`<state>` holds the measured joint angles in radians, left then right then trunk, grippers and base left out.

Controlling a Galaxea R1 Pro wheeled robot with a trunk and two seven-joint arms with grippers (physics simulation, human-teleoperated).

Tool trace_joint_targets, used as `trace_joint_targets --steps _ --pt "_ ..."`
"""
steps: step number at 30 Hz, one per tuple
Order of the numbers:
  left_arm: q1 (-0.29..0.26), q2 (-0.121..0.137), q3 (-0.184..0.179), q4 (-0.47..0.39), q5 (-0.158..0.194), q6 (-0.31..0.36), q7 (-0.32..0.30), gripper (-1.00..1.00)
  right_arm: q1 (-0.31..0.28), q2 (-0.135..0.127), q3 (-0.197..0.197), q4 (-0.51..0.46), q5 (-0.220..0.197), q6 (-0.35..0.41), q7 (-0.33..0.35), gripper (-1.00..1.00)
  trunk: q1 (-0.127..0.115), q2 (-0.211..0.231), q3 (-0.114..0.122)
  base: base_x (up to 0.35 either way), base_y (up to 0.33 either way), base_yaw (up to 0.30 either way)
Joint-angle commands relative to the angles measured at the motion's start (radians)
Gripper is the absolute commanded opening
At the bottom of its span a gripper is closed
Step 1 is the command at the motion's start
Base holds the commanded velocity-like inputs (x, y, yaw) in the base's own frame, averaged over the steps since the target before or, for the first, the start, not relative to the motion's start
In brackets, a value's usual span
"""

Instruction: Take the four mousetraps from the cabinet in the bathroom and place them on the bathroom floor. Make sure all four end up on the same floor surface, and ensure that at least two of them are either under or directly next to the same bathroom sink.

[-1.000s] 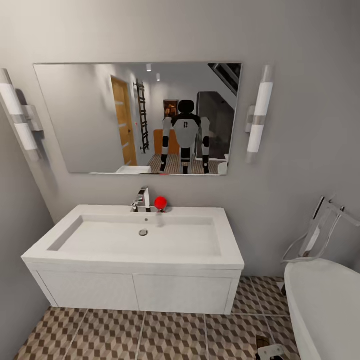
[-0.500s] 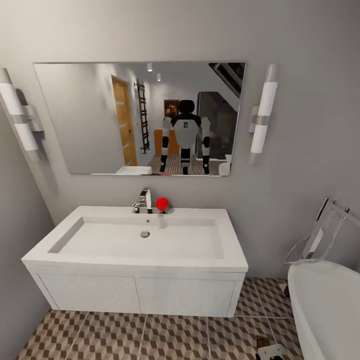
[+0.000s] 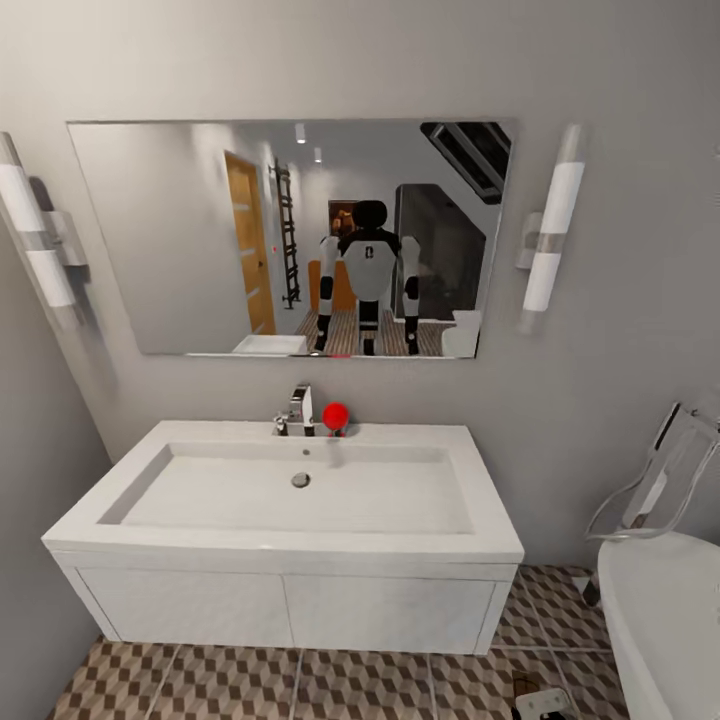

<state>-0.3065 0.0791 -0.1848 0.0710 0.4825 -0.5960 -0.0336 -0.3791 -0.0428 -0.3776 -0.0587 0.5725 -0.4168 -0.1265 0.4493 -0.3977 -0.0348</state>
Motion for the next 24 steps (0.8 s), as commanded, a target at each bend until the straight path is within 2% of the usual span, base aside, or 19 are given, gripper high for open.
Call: trace_joint_targets --steps 1,14,24 --pt "-0.002 0.000 -0.008 0.004 0.008 -0.006 -0.003 -1.00 -0.001 0.000 -0.006 0.002 0.009 -0.003 -0.002 -1.00 0.001 -0.002 -0.001 0.008 0.008 -0.128" --pt "-0.002 -0.001 -0.008 0.004 0.008 -0.007 -0.003 -1.00 -0.001 0.000 -0.006 0.002 0.009 -0.003 -0.002 -1.00 0.001 -0.002 0.005 0.001 0.001 -0.065" --pt "-0.002 -0.002 -0.008 0.004 0.008 -0.007 -0.003 -1.00 -0.001 0.000 -0.006 0.002 0.009 -0.002 -0.002 -1.00 0.001 -0.002 0.016 0.000 0.000 -0.150"
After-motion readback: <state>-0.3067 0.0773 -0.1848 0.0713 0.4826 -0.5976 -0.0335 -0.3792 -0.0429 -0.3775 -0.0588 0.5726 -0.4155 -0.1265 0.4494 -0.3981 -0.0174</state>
